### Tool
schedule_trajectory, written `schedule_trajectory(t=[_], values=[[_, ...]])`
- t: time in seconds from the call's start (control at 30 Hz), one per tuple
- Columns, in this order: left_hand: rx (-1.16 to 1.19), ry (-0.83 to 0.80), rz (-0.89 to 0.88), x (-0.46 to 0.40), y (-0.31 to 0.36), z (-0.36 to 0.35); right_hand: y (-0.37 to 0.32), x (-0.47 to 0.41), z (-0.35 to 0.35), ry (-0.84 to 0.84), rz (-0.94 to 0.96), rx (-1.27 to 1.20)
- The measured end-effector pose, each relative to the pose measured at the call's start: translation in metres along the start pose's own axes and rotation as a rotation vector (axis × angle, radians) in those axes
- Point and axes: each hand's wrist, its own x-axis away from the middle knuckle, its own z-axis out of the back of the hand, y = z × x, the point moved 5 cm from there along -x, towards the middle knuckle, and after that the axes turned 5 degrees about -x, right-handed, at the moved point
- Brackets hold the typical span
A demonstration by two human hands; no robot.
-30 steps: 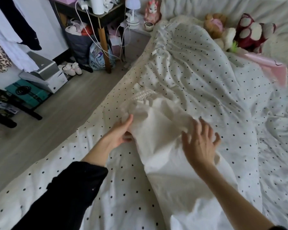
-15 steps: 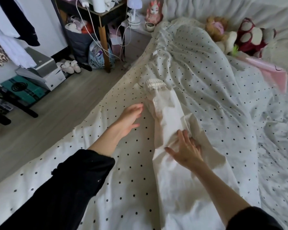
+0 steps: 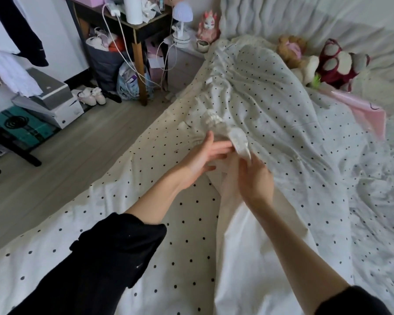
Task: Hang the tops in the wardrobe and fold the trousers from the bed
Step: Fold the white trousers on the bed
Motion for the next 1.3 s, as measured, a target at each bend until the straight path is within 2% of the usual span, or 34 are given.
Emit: schedule_trajectory(t=[0.07,0.1,0.13,0.23,0.33,0.43,0.5,0.63,0.73,0.9,1.07,1.2,1.3], values=[[-0.015,0.348,0.028,-0.001,-0.004,0.019,0.017,-0.004,0.009,0.048,-0.146,-0.131],[0.006,0.469,0.089,-0.001,-0.012,0.027,0.026,-0.004,0.014,0.057,-0.23,-0.192],[0.024,0.508,0.165,-0.001,-0.021,0.031,0.034,-0.003,0.017,0.057,-0.307,-0.256],[0.041,0.379,0.374,-0.004,-0.046,0.02,0.053,-0.004,0.027,0.081,-0.495,-0.446],[0.08,0.34,0.416,-0.009,-0.054,0.007,0.065,-0.008,0.041,0.135,-0.618,-0.587],[0.315,0.308,0.434,-0.019,-0.055,-0.001,0.068,-0.011,0.06,0.176,-0.611,-0.635],[0.307,0.307,0.442,-0.023,-0.05,-0.008,0.07,-0.011,0.069,0.148,-0.56,-0.61],[-0.019,0.472,0.392,-0.03,-0.041,-0.017,0.062,-0.01,0.079,0.102,-0.434,-0.567],[0.072,0.541,0.343,-0.016,-0.035,-0.009,0.053,-0.011,0.09,0.131,-0.363,-0.525],[0.204,0.494,0.316,0.038,-0.026,0.014,0.023,-0.005,0.103,0.087,-0.249,-0.444],[0.407,0.408,0.242,0.118,-0.015,0.024,-0.042,0.046,0.105,-0.032,0.092,-0.294],[0.501,0.518,0.25,0.197,-0.033,0.047,-0.081,0.119,0.074,-0.215,0.288,-0.245],[0.521,0.693,0.327,0.259,-0.055,0.07,-0.102,0.179,0.035,-0.395,0.389,-0.185]])
